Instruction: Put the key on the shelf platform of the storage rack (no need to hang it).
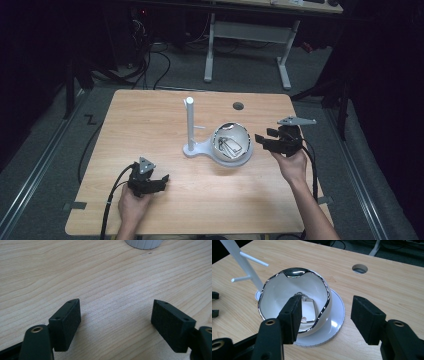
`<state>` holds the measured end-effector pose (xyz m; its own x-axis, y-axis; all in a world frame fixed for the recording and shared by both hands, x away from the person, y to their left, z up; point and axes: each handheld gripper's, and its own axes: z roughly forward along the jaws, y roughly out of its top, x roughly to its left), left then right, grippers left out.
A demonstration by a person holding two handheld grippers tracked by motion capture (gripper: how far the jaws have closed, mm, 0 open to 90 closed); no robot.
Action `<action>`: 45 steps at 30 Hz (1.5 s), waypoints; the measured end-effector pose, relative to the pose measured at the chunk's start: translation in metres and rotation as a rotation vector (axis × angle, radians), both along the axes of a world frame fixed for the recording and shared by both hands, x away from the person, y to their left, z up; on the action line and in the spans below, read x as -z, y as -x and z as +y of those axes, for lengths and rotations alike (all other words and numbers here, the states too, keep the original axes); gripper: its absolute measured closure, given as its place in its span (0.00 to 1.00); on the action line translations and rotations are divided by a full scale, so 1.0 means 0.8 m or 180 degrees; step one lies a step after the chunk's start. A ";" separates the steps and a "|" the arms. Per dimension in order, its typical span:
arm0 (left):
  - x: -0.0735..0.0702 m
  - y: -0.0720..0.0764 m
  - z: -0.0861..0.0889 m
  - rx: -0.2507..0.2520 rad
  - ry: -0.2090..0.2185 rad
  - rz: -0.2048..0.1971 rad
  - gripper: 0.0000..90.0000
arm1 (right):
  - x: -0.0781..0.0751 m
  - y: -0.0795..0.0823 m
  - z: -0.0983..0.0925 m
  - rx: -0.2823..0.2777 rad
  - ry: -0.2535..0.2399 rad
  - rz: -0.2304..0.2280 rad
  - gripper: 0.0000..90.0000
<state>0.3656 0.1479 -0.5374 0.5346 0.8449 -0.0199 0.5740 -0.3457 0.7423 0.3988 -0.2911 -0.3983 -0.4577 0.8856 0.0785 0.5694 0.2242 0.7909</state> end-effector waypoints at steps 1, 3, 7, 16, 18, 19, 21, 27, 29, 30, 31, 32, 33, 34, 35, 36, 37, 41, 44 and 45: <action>0.000 0.000 0.000 0.0003 -0.0006 0.0001 0.27 | 0.000 0.002 -0.001 0.0002 -0.0005 0.0005 0.47; 0.000 0.000 0.000 0.0001 -0.0003 0.0000 0.27 | 0.000 0.008 -0.004 0.0003 -0.0057 -0.0034 0.47; 0.000 0.000 0.000 0.0002 -0.0001 -0.0001 0.27 | 0.002 0.019 -0.009 0.0030 -0.0070 -0.0024 0.47; 0.000 0.000 0.000 0.0001 -0.0003 -0.0002 0.27 | 0.002 0.041 -0.024 0.0087 -0.0197 -0.0116 0.47; 0.000 0.000 0.000 0.0002 -0.0004 -0.0002 0.27 | 0.002 0.046 -0.027 0.0110 -0.0216 -0.0122 0.47; 0.000 0.000 0.000 0.0002 -0.0003 -0.0002 0.27 | 0.003 0.047 -0.028 0.0109 -0.0219 -0.0126 0.47; 0.000 0.000 0.000 0.0002 -0.0003 -0.0002 0.27 | 0.004 0.051 -0.030 0.0122 -0.0212 -0.0131 0.47; 0.000 0.000 0.000 0.0002 -0.0005 -0.0002 0.27 | 0.012 0.064 -0.039 0.0176 -0.0250 -0.0140 0.47; 0.000 0.000 0.000 0.0002 -0.0004 -0.0002 0.27 | 0.015 0.070 -0.043 0.0194 -0.0267 -0.0151 0.47; 0.000 0.000 0.000 0.0001 -0.0003 -0.0002 0.27 | 0.016 0.073 -0.045 0.0208 -0.0266 -0.0155 0.47; 0.000 0.000 0.000 0.0002 -0.0004 -0.0002 0.27 | 0.017 0.076 -0.046 0.0216 -0.0283 -0.0166 0.47; 0.000 0.000 0.000 0.0002 -0.0004 -0.0002 0.27 | 0.019 0.078 -0.048 0.0219 -0.0282 -0.0170 0.47; 0.000 0.000 0.000 0.0002 -0.0004 -0.0002 0.27 | 0.020 0.081 -0.050 0.0230 -0.0283 -0.0164 0.47; 0.000 0.000 0.000 0.0002 -0.0004 -0.0002 0.27 | 0.022 0.082 -0.051 0.0241 -0.0292 -0.0158 0.47; 0.000 0.000 0.000 0.0000 -0.0005 0.0000 0.27 | 0.024 0.083 -0.053 0.0241 -0.0300 -0.0150 0.47; 0.000 0.000 0.000 0.0001 -0.0003 -0.0002 0.27 | 0.026 0.084 -0.054 0.0250 -0.0310 -0.0147 0.47; 0.000 0.000 0.000 0.0001 -0.0003 -0.0002 0.27 | 0.028 0.084 -0.055 0.0256 -0.0320 -0.0144 0.47; 0.000 0.000 0.000 -0.0002 -0.0006 -0.0001 0.27 | 0.036 0.088 -0.057 0.0275 -0.0362 -0.0113 0.47; 0.000 0.000 0.000 -0.0001 -0.0004 -0.0001 0.27 | 0.041 0.089 -0.056 0.0276 -0.0384 -0.0104 0.47; 0.000 0.000 0.000 0.0001 -0.0003 -0.0003 0.27 | 0.043 0.089 -0.056 0.0269 -0.0379 -0.0105 0.47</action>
